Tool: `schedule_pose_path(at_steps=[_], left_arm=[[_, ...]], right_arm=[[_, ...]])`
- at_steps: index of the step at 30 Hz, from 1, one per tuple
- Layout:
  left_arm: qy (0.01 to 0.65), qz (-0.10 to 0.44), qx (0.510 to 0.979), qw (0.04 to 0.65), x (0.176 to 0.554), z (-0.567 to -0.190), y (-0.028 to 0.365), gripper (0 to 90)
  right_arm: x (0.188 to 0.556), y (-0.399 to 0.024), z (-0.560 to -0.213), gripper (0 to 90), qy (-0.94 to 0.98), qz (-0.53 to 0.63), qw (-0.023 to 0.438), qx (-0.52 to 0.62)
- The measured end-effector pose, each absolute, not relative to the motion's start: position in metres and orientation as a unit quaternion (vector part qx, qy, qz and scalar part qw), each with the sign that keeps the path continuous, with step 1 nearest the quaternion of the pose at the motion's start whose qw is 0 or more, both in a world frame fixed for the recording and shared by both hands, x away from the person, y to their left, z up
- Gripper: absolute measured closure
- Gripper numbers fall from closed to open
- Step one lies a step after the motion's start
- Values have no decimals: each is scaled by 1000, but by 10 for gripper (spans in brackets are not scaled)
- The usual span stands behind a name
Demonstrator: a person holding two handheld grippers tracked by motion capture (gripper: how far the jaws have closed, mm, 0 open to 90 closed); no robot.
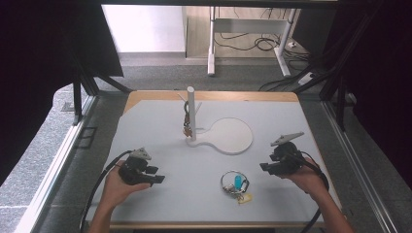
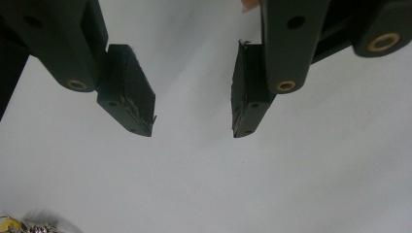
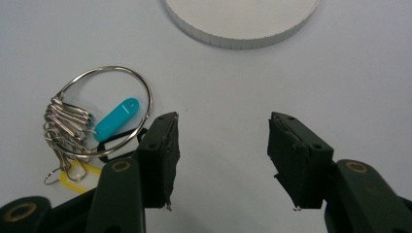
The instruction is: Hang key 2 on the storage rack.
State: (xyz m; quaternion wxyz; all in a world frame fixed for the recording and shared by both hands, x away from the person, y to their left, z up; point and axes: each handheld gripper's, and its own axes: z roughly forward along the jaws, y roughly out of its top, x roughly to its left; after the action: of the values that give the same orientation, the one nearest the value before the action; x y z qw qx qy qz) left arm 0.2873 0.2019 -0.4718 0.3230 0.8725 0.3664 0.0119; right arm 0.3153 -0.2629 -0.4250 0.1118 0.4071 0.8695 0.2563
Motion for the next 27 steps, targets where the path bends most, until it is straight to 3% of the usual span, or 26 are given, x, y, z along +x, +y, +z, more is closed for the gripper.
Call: schedule_pose_path(at_steps=[13, 27], left_arm=[[369, 15, 870, 326, 278, -471, 209, 508], [368, 10, 870, 329, 276, -473, 204, 507]], right_arm=[[341, -228, -440, 578, 898, 198, 28, 393], [343, -197, -454, 678, 911, 151, -26, 384]])
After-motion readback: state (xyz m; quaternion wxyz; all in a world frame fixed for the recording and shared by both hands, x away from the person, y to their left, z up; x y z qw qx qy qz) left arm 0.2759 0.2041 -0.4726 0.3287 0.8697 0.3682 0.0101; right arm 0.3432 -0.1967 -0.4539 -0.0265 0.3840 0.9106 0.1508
